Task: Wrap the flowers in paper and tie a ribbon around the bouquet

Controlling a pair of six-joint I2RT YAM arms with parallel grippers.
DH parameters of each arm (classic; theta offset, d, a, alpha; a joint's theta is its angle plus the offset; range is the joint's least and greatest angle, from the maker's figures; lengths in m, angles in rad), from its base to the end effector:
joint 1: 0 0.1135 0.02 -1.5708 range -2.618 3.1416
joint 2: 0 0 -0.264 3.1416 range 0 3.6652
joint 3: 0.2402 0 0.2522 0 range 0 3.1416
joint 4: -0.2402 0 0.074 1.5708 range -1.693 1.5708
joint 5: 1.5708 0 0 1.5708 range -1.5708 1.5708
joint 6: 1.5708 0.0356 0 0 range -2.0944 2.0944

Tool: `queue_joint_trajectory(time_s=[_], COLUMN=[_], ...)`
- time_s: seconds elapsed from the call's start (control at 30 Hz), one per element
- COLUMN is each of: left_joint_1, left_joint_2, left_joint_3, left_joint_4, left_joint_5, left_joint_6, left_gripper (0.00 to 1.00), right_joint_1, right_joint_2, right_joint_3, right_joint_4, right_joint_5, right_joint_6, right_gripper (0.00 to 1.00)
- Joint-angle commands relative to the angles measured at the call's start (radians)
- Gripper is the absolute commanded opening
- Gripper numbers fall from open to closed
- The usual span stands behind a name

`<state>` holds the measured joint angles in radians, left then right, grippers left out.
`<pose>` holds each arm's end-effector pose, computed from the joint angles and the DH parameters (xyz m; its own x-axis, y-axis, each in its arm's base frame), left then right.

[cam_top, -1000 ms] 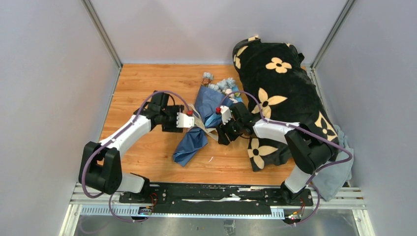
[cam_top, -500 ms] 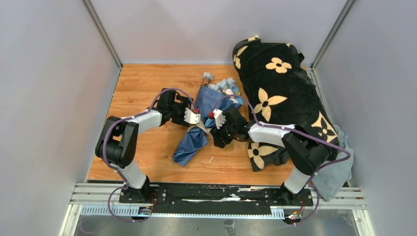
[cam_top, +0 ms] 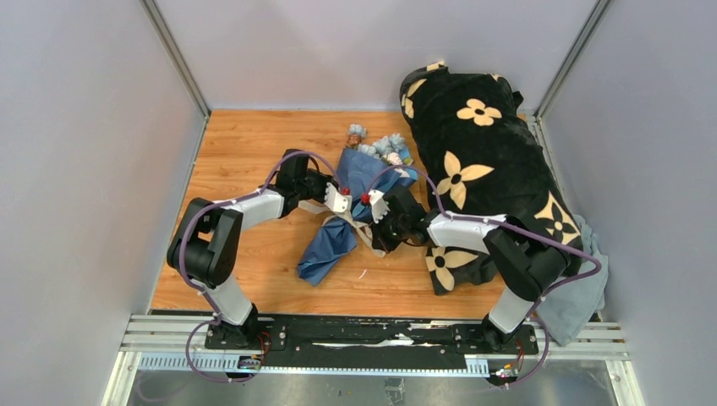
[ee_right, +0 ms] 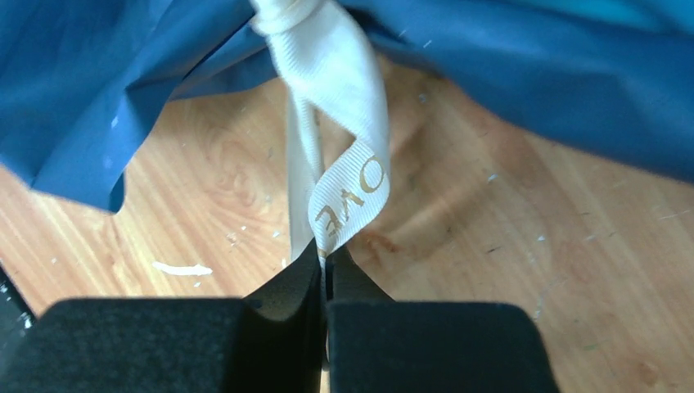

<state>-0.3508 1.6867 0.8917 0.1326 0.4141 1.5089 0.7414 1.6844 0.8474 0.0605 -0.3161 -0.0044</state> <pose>0.3228 -0.1334 0.1773 0.5757 0.7623 -0.2958 0.6143 -0.1645 0.7717 0.2399 0.2347 0.1585 -0.5133 -0.4757 -0.7143 -0.8077 0.5491 0.2147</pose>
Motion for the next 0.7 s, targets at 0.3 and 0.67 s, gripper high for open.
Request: queue_joint_trajectory(time_s=[0.3,0.67], left_joint_1=[0.082,0.046], left_joint_2=[0.115,0.055], left_joint_3=[0.1,0.038], left_joint_4=[0.042,-0.101], left_joint_5=[-0.032,-0.035], left_joint_6=[0.025,0.018], left_gripper=[0.0,0.0], right_joint_1=[0.012,-0.03], right_joint_2=[0.055,0.035], right_joint_3=[-0.157,-0.114], right_joint_4=[-0.211,-0.226], right_joint_5=[-0.145,-0.189], right_joint_6=[0.099,0.073], right_gripper=[0.0,0.49])
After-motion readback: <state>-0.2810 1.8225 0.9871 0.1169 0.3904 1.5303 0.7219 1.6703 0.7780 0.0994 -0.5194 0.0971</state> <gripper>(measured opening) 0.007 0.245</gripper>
